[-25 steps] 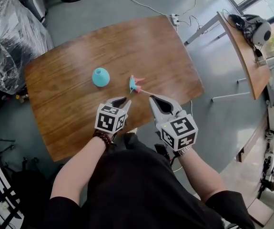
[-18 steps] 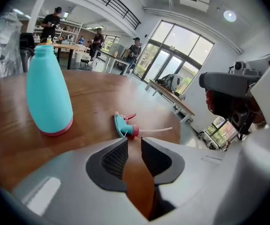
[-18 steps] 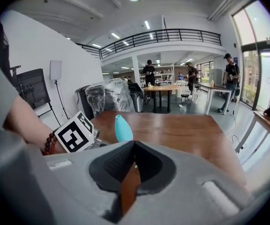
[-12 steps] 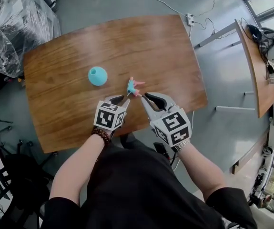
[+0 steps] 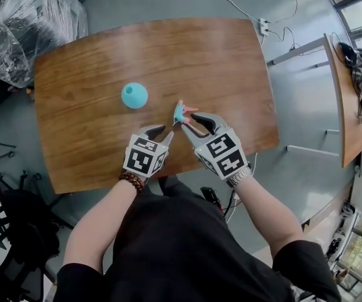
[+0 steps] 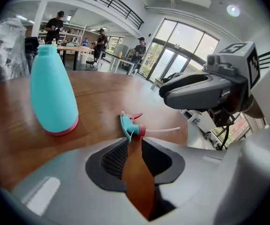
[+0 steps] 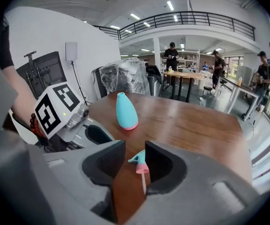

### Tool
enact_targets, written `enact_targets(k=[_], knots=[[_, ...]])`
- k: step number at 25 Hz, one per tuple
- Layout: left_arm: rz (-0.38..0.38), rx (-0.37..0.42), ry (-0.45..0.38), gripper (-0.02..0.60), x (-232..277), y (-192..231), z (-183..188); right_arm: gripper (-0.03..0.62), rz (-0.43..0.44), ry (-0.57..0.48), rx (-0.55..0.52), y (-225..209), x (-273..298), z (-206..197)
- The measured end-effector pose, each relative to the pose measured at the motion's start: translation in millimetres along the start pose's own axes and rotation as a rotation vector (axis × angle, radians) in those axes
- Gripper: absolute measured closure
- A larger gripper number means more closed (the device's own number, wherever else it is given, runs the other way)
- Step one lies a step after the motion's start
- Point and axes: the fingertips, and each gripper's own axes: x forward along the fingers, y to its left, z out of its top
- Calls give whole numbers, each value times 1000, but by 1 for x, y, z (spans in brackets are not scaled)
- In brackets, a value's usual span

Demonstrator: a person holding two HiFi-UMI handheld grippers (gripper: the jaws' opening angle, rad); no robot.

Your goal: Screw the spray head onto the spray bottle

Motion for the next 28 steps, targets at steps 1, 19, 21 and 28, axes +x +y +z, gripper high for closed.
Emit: enact_targets(k=[1, 19, 21, 28], knots=[[0, 4, 4, 468, 1, 0, -1, 473, 2, 18, -17, -3, 3, -1], [38, 106, 104, 491, 52, 7, -9, 459, -17, 55, -3, -27, -3, -10], [47, 109, 116, 495, 54, 9, -12, 459, -18, 55, 5, -29, -4, -11], [71, 132, 115, 535, 56, 14, -10, 459, -29, 49, 8, -33, -10, -14]])
